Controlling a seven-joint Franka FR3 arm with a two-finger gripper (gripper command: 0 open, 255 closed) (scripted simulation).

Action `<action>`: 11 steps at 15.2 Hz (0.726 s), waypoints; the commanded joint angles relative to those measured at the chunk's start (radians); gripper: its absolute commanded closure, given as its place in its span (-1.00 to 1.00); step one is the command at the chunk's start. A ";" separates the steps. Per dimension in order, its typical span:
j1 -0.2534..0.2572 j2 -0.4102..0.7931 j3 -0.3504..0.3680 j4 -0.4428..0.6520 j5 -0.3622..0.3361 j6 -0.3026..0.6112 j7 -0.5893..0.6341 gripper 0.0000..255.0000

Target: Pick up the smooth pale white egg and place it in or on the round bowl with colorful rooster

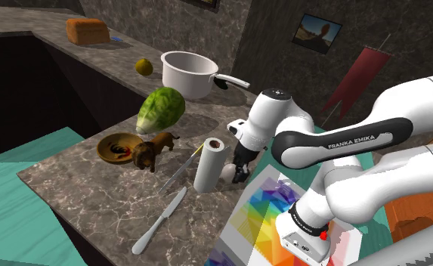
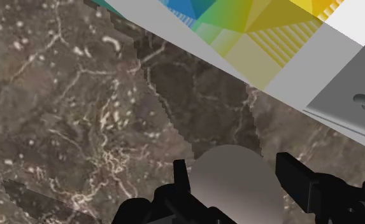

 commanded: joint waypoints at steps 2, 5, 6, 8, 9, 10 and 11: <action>0.000 -0.033 -0.002 0.021 -0.001 -0.054 0.000 1.00; 0.000 -0.063 -0.005 0.047 -0.004 -0.110 -0.001 1.00; 0.000 -0.072 -0.006 0.057 -0.004 -0.129 -0.001 1.00; -0.001 -0.088 -0.008 0.076 -0.006 -0.164 -0.001 1.00; -0.001 -0.096 -0.009 0.086 -0.006 -0.181 -0.001 1.00; -0.001 -0.102 -0.010 0.096 -0.007 -0.198 -0.001 1.00; -0.002 -0.109 -0.011 0.106 -0.008 -0.215 -0.002 1.00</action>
